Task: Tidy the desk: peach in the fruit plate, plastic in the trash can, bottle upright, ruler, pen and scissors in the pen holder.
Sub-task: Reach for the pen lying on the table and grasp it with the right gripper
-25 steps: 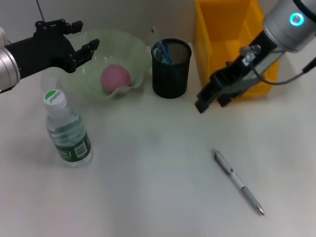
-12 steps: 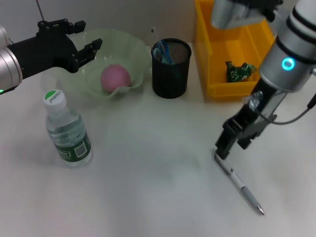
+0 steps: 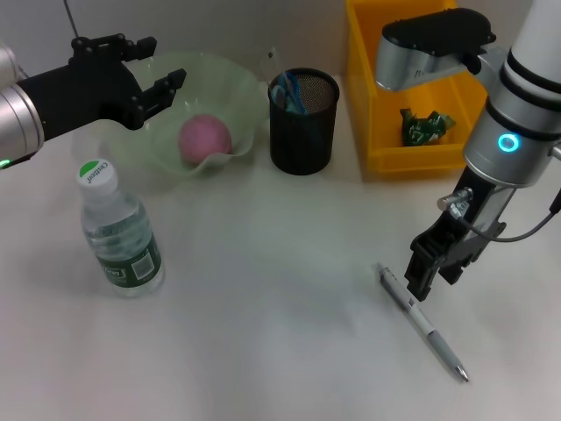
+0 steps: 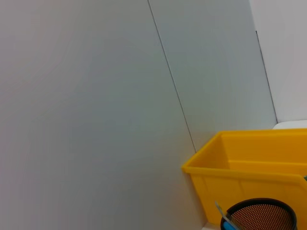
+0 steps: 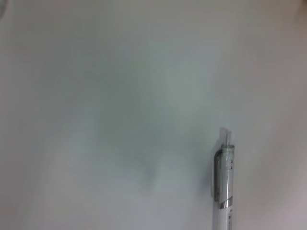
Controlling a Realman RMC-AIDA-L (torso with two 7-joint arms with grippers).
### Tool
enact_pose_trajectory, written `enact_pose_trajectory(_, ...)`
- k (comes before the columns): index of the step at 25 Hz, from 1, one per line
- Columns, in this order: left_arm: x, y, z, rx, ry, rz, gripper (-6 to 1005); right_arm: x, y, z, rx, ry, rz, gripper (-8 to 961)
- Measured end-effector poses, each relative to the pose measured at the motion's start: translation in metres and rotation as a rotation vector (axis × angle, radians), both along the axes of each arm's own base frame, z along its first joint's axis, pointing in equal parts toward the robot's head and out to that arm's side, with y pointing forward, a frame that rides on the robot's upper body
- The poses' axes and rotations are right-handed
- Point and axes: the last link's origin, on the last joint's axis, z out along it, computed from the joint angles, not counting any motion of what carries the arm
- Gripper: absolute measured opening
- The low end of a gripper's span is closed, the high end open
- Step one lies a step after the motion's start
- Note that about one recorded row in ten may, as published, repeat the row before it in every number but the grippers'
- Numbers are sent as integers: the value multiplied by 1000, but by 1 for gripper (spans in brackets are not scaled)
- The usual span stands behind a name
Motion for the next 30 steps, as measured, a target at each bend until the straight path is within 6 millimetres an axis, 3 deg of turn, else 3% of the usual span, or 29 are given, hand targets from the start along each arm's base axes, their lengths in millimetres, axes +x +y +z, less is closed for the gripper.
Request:
enact_pose_trajectory(4, 1, 0, -1, -2, -2, -3, 499, 6, 0, -3, -14, -2, -3, 476)
enact_pose_trajectory(10, 2, 0, -1, -4, -3, -6, 500, 11, 1, -11, -26, -27, 16, 479)
enact_pose_trajectory(15, 3, 0, -2, -5, -5, -8, 500, 13, 3, -20, -25, -69, 53, 615)
enact_pose_trajectory(30, 2, -2, -3, -8, -4, -12, 499, 12, 5, -50, -45, -28, 92, 606)
